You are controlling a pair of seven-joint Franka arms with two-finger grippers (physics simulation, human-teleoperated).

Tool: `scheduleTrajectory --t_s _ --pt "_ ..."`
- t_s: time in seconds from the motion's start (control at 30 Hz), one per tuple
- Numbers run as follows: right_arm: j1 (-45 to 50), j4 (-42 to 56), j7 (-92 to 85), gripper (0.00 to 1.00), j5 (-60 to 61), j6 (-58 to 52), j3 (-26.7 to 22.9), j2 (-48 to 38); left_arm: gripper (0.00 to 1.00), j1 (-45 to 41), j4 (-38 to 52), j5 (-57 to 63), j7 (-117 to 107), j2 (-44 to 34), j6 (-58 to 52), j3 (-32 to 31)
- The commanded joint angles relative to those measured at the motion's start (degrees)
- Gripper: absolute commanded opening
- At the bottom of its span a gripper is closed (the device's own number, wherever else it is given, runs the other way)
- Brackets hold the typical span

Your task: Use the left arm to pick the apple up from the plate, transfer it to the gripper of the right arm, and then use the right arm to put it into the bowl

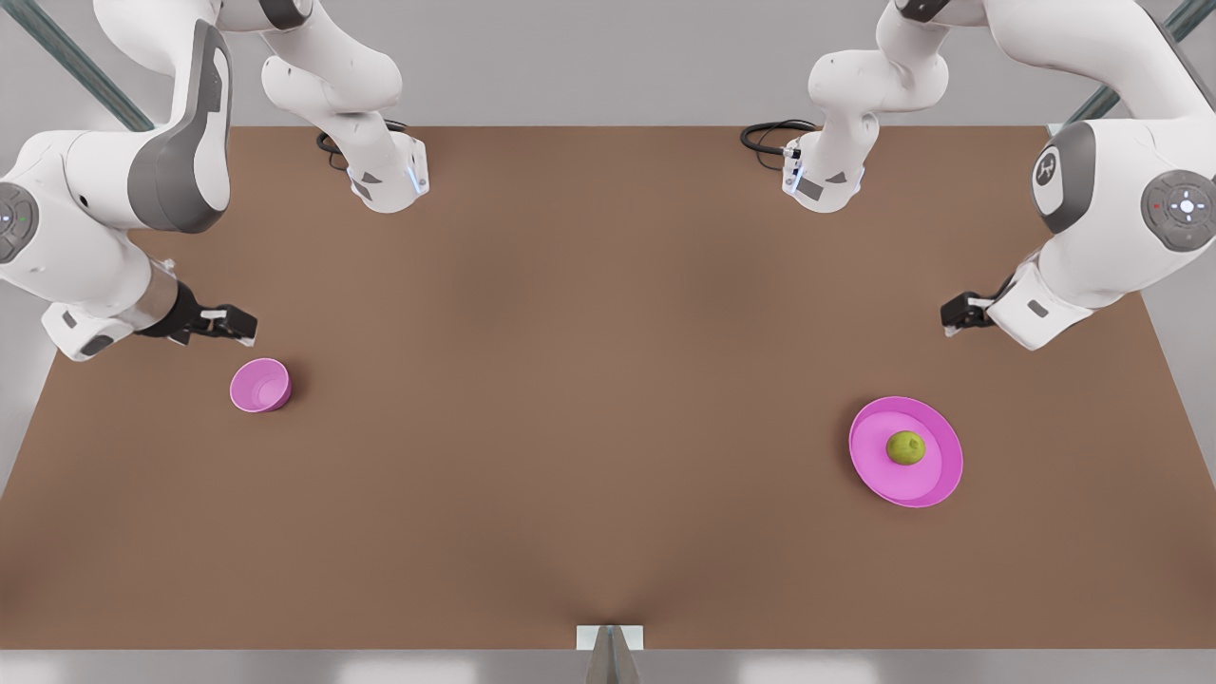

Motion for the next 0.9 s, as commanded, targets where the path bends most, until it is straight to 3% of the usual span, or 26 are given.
scheduleTrajectory --t_s 0.0,0.07,0.17,0.4,0.87 --pt "0.00 0.03 0.11 1.00 0.03 2.25 -0.01 -0.06 1.00 0.10 -0.01 0.01 0.68 -0.06 2.84 0.04" --pt "0.00 0.03 0.19 1.00 0.03 2.25 -0.01 -0.06 1.00 0.36 -0.97 -0.43 0.16 2.40 7.41 0.04" --pt "0.18 0.11 0.81 1.00 0.20 8.13 0.16 2.13 1.00 1.33 -13.89 -0.52 -3.27 4.77 28.67 0.21" --pt "0.88 0.11 0.63 1.00 0.38 10.95 0.52 3.89 1.00 3.26 -24.79 -1.48 -3.98 14.26 55.22 0.39" --pt "0.97 -0.32 1.51 1.00 0.20 10.33 1.83 3.02 1.00 7.13 -25.41 -1.48 -3.80 23.05 59.09 0.48"
